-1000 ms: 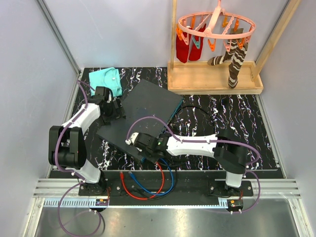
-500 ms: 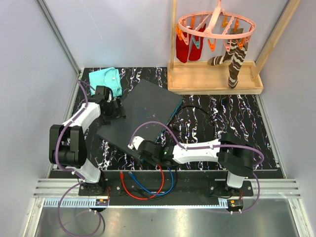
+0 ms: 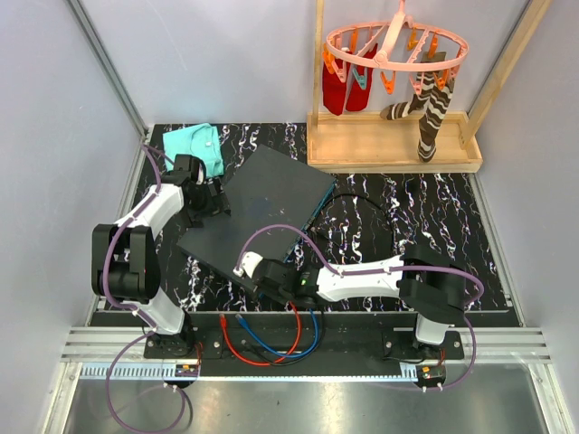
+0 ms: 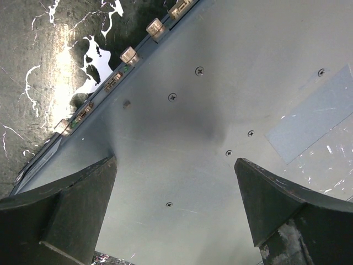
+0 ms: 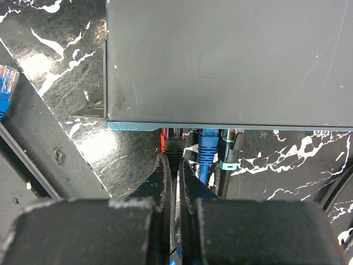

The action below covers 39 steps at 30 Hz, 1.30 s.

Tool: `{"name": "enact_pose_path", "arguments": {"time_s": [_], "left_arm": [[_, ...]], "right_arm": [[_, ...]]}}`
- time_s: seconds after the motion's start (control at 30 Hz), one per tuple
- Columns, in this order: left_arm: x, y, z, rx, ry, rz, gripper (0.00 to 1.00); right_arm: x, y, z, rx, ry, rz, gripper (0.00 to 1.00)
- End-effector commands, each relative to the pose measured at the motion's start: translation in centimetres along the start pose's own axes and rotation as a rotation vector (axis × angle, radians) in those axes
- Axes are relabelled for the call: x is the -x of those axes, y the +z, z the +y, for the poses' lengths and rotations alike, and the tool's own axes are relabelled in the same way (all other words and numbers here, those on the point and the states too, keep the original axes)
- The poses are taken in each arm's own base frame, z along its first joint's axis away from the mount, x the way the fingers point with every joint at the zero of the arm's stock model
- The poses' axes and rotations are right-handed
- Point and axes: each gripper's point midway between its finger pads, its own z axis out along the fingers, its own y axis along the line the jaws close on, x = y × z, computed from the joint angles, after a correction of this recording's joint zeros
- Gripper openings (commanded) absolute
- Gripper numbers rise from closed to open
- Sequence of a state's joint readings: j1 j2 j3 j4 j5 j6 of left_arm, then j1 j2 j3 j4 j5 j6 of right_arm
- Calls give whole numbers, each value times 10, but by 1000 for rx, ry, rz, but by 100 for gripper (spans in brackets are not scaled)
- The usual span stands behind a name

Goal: Insert the plug into the switch port
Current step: Insert the connector into the switch port, then reset both arms

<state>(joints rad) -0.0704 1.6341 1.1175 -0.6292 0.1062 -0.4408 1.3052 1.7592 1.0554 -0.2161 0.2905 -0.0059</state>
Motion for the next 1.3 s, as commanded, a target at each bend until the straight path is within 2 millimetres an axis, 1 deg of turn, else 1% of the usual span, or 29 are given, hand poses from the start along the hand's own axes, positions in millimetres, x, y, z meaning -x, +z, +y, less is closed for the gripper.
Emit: {"name": "enact_pose_path", "arguments": {"time_s": [0.0, 0.13, 0.17, 0.2, 0.23, 0.33, 0.4, 0.53, 0.57, 0.63, 0.67, 0.7, 0.73, 0.77, 0.8, 0.83, 0.87, 0.9, 0.93, 0.97, 1.0, 1.03, 1.07, 1.1, 1.13, 1.17, 1.2, 1.23, 1.27], "left_arm": [[-44, 30, 3, -32, -12, 178, 99], [-54, 33, 0, -42, 0, 208, 99], [-57, 34, -2, -44, 9, 217, 99], [-58, 34, -3, -47, 14, 218, 99], [-58, 34, -4, -47, 16, 220, 99], [-63, 34, -6, -49, 28, 232, 99], [-60, 32, -5, -44, 37, 216, 99], [-46, 22, -3, -19, 53, 157, 99], [-40, 17, -5, -23, 61, 132, 99], [-26, 8, -7, -16, 66, 84, 99], [-18, -1, -8, -17, 65, 51, 99], [-10, -7, -7, -7, 64, 19, 99], [1, -15, -11, -12, 62, -19, 99], [11, -27, -15, -20, 58, -68, 99], [19, -35, -17, -16, 58, -102, 99], [32, -53, -23, -36, 56, -164, 99], [38, -63, -26, -40, 57, -198, 99], [44, -72, -28, -47, 57, -230, 99], [52, -94, -34, -73, 64, -292, 99], [56, -104, -35, -83, 65, -324, 99], [59, -115, -37, -91, 72, -355, 99], [62, -136, -39, -112, 81, -412, 99], [62, -148, -41, -125, 88, -442, 99], [62, -159, -40, -131, 92, -475, 99], [61, -182, -40, -154, 99, -536, 99], [58, -195, -41, -168, 101, -567, 99], [58, -208, -36, -160, 88, -611, 99], [53, -234, -35, -184, 76, -680, 99], [51, -247, -31, -185, 61, -721, 99]], "right_arm": [[85, -10, -14, -26, 76, -259, 0], [98, -10, -29, -18, 126, -296, 0], [108, -12, -32, -13, 143, -331, 0], [111, -12, -31, 4, 151, -343, 0], [115, -12, -36, 3, 161, -358, 0], [121, -12, -37, 23, 167, -372, 1], [119, -11, -36, 37, 166, -366, 4], [103, -13, -35, 72, 224, -326, 18], [95, -12, -34, 80, 229, -305, 30], [83, -18, -41, 80, 249, -259, 44], [78, -20, -44, 81, 255, -241, 52], [71, -26, -52, 74, 272, -214, 56], [69, -30, -58, 72, 286, -206, 60], [64, -33, -63, 72, 301, -195, 64], [62, -44, -68, 81, 321, -192, 70], [57, -47, -87, 54, 360, -188, 73], [56, -57, -97, 40, 385, -201, 76], [50, -61, -109, 19, 427, -189, 82], [44, -66, -133, -26, 484, -192, 84], [44, -77, -151, -58, 529, -214, 87], [37, -84, -166, -103, 603, -207, 90], [28, -92, -194, -174, 684, -210, 96], [31, -108, -213, -225, 741, -242, 99], [22, -117, -225, -274, 805, -231, 100], [18, -127, -240, -320, 846, -240, 100], [17, -147, -262, -380, 895, -282, 100], [9, -159, -276, -443, 927, -291, 100], [7, -172, -286, -483, 943, -318, 100], [3, -194, -301, -539, 965, -366, 100]]}}
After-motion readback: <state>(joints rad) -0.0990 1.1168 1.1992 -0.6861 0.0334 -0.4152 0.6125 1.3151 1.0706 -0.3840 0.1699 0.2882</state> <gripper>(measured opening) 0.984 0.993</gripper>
